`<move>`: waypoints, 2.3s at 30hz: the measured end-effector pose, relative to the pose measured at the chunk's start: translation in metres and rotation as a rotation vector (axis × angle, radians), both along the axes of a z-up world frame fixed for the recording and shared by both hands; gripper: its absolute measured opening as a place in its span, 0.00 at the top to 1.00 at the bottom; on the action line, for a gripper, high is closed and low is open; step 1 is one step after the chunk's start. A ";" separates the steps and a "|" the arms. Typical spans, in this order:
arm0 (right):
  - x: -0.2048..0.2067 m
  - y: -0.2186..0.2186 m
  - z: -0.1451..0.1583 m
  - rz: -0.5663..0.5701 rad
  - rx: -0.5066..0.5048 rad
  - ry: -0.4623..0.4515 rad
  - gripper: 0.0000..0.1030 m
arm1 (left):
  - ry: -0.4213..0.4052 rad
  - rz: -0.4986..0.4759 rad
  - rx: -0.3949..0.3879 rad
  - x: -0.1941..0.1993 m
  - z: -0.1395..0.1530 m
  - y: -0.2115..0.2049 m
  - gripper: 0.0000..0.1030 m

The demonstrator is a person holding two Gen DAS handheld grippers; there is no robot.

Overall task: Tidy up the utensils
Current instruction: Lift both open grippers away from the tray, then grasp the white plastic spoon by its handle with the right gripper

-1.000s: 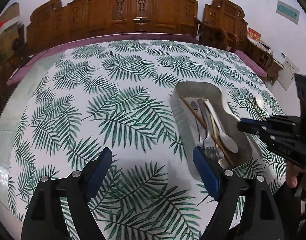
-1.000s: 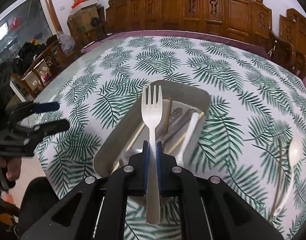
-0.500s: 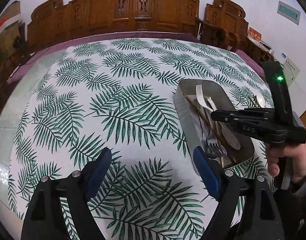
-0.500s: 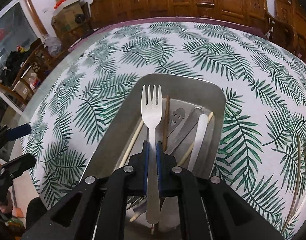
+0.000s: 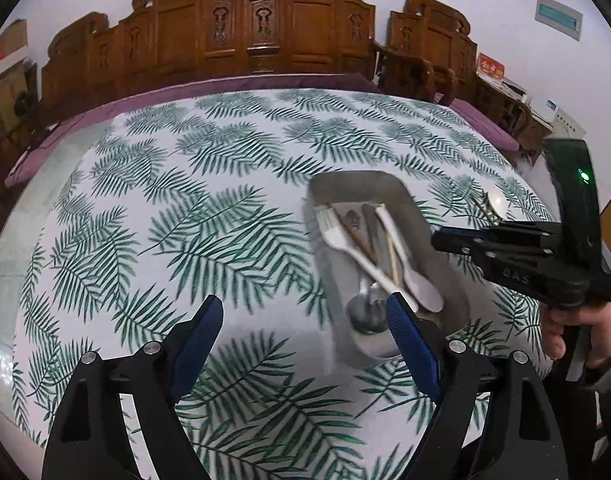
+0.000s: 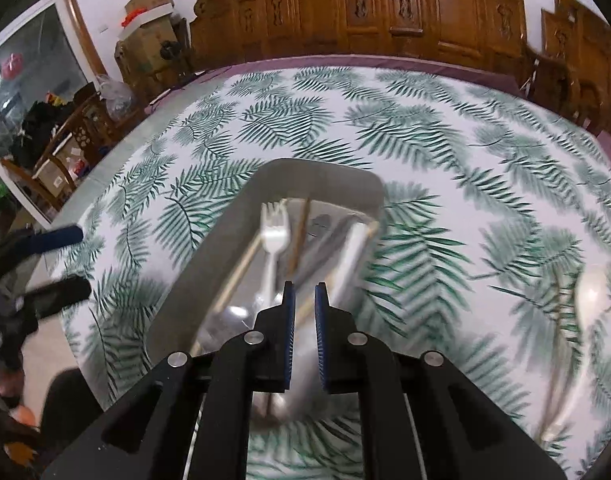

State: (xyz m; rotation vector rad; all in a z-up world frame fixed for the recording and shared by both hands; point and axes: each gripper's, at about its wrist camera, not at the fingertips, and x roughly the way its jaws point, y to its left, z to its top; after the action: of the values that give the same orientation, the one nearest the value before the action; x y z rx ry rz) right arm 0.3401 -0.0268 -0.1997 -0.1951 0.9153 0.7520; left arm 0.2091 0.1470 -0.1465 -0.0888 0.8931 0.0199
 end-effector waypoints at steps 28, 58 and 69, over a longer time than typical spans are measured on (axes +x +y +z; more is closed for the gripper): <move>0.027 -0.217 -0.005 -0.318 -0.078 -0.081 0.73 | -0.058 -0.136 -0.072 0.013 0.009 -0.121 0.22; 0.031 -0.273 -0.023 -0.296 -0.140 -0.015 0.89 | -0.013 -0.249 -0.027 0.045 -0.014 -0.216 0.22; 0.018 -0.306 -0.021 -0.346 -0.117 -0.035 0.89 | 0.025 -0.289 -0.002 0.082 -0.041 -0.263 0.23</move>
State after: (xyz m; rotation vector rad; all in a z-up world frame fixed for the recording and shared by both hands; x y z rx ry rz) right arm 0.3584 -0.3329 -0.2211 -0.1475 0.9299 0.3745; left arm 0.2907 -0.1161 -0.1874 0.0391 0.9244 -0.2492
